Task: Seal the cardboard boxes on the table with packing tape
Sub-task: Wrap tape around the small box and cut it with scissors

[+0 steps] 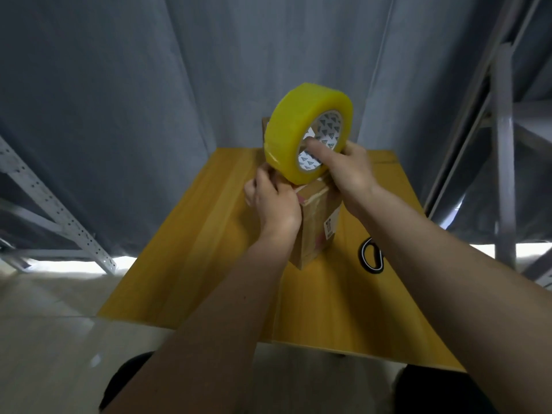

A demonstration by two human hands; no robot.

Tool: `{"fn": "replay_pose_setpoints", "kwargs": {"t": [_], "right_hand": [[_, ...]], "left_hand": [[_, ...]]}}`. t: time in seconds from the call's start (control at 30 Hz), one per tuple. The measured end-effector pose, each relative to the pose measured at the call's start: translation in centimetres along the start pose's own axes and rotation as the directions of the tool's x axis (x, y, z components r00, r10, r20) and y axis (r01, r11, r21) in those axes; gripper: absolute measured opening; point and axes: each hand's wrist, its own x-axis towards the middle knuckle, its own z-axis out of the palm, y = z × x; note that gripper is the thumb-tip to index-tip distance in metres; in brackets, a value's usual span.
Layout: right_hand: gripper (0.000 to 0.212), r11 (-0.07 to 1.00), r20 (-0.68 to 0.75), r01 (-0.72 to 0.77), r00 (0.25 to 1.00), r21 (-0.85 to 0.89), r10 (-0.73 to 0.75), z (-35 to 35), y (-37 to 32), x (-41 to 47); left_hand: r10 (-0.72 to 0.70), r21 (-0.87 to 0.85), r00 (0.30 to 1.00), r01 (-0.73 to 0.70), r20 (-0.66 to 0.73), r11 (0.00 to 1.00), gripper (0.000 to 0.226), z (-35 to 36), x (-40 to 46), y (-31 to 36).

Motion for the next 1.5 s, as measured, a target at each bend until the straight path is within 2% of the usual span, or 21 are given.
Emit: {"fn": "replay_pose_setpoints", "kwargs": {"t": [0.13, 0.23, 0.37, 0.43, 0.5, 0.57, 0.67, 0.77, 0.83, 0.9, 0.97, 1.0, 1.2, 1.3, 1.4, 1.5], "right_hand": [[0.031, 0.999, 0.077, -0.035, 0.996, -0.005, 0.036, -0.9, 0.2, -0.1], [0.027, 0.999, 0.014, -0.030, 0.999, -0.027, 0.030, -1.3, 0.7, -0.1], [0.042, 0.999, -0.041, -0.026, 0.999, -0.033, 0.025, -1.7, 1.4, -0.5], [0.033, 0.998, -0.137, -0.034, 0.990, -0.047, 0.027, -2.4, 2.0, -0.7], [0.014, 0.992, -0.243, -0.084, 0.968, -0.097, 0.059, -3.7, 2.7, -0.7], [0.019, 0.977, -0.272, -0.173, 0.953, -0.125, 0.134, -5.0, 3.8, -0.9], [0.023, 0.932, -0.255, -0.265, 0.946, -0.248, 0.201, -6.4, 5.6, -1.0], [0.014, 0.832, -0.248, -0.294, 0.949, -0.470, 0.195, -7.4, 7.2, -1.1], [0.012, 0.627, -0.186, -0.255, 0.967, -0.736, 0.175, -8.1, 8.3, -1.6], [0.014, 0.347, -0.131, -0.186, 0.976, -0.919, 0.177, -8.7, 9.1, -2.4], [0.018, 0.160, -0.112, -0.140, 0.979, -0.977, 0.169, -9.0, 9.4, -3.3], [0.019, 0.127, -0.101, -0.122, 0.982, -0.984, 0.161, -9.0, 9.5, -3.5], [0.028, 0.150, 0.007, -0.011, 0.993, -0.989, 0.121, -9.0, 9.4, -3.9], [0.028, 0.096, -0.101, -0.109, 0.991, -0.989, 0.083, -9.3, 9.6, -4.2], [0.033, 0.093, -0.209, -0.224, 0.967, -0.970, 0.146, -9.5, 9.5, -4.0], [0.030, 0.127, -0.205, -0.235, 0.955, -0.964, 0.213, -9.7, 9.0, -3.6]], "left_hand": [[0.050, 0.067, 0.996, -0.045, -0.079, 0.997, 0.026, 0.1, -0.1, -0.2], [0.006, 0.026, 0.994, -0.003, -0.111, 1.000, 0.022, 0.5, -0.3, 0.2], [-0.033, -0.028, 0.982, 0.029, -0.184, 0.999, 0.024, 1.1, -0.7, 0.7], [-0.012, -0.017, 0.974, 0.009, -0.226, 1.000, 0.025, 1.5, -0.9, 0.7], [0.048, -0.009, 0.973, -0.051, -0.228, 0.999, 0.026, 1.8, -1.0, 0.8], [0.080, -0.018, 0.975, -0.086, -0.209, 0.996, 0.029, 2.0, -1.1, 0.9], [0.024, -0.019, 0.963, -0.030, -0.270, 0.999, 0.028, 2.5, -1.3, 0.9], [-0.043, -0.020, 0.936, 0.038, -0.349, 0.999, 0.032, 3.2, -1.7, 1.2], [-0.055, -0.030, 0.925, 0.048, -0.376, 0.998, 0.036, 3.6, -2.0, 1.3], [-0.073, -0.045, 0.920, 0.061, -0.386, 0.997, 0.039, 3.9, -2.1, 1.3], [-0.088, -0.057, 0.915, 0.071, -0.393, 0.996, 0.039, 4.2, -2.3, 1.3], [-0.091, -0.058, 0.914, 0.074, -0.395, 0.996, 0.039, 4.3, -2.4, 1.4], [-0.089, 0.016, 0.948, 0.099, -0.304, 0.995, 0.038, 3.7, -2.0, 1.1], [-0.120, -0.034, 0.966, 0.115, -0.230, 0.993, 0.034, 2.8, -1.4, 1.1], [-0.135, -0.093, 0.976, 0.121, -0.170, 0.988, 0.030, 2.1, -1.3, 1.2], [-0.169, -0.165, 0.979, 0.149, -0.114, 0.975, 0.024, 1.4, -0.8, 1.4]]}}
